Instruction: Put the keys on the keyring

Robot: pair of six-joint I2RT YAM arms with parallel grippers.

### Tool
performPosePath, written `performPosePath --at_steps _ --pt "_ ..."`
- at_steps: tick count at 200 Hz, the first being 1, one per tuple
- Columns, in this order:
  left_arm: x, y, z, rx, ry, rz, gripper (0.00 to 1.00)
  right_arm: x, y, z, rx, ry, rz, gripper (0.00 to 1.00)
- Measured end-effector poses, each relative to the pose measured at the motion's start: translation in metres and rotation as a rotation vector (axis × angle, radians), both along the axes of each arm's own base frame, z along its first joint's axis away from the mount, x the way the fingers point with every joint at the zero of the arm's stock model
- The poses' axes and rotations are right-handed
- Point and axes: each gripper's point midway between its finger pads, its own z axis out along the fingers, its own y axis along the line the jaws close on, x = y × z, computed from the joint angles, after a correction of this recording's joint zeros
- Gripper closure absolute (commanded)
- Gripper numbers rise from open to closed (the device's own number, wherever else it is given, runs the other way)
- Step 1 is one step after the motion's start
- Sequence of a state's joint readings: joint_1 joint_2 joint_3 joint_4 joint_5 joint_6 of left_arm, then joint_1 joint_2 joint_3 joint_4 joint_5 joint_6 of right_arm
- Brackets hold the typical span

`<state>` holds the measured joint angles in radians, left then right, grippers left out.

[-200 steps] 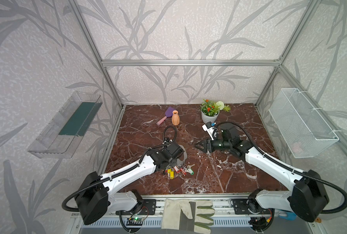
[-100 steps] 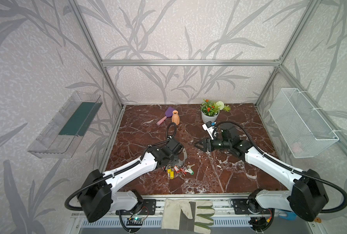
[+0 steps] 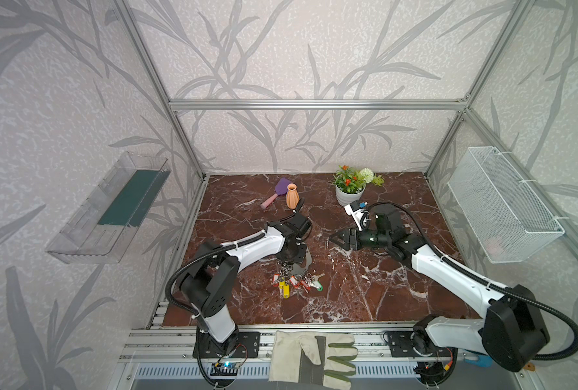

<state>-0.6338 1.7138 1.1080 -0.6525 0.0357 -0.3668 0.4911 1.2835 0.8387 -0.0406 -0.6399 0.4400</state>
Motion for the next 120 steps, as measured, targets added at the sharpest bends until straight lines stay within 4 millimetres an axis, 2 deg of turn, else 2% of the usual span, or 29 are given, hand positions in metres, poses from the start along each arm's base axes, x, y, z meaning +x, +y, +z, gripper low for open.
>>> performPosePath --at_steps 14,30,50,66,94,120 --pt "0.0 0.003 -0.008 0.025 0.021 -0.02 0.48 -0.002 0.0 0.002 0.004 -0.001 0.005 0.31" --pt "0.001 0.005 -0.017 0.048 0.041 -0.035 0.48 -0.004 -0.001 0.003 0.007 0.004 0.009 0.2" --pt "0.001 0.008 -0.025 0.071 0.059 -0.044 0.49 -0.007 -0.001 0.007 0.01 -0.004 0.014 0.18" --pt "0.001 0.008 -0.027 0.074 0.061 -0.043 0.52 -0.008 -0.002 0.01 0.012 -0.008 0.014 0.15" --pt "0.002 0.008 -0.027 0.07 0.061 -0.041 0.58 -0.01 -0.003 0.011 0.015 -0.005 0.013 0.0" --pt "0.001 0.009 -0.027 0.067 0.059 -0.042 0.65 -0.01 -0.003 0.011 0.017 -0.001 0.013 0.01"
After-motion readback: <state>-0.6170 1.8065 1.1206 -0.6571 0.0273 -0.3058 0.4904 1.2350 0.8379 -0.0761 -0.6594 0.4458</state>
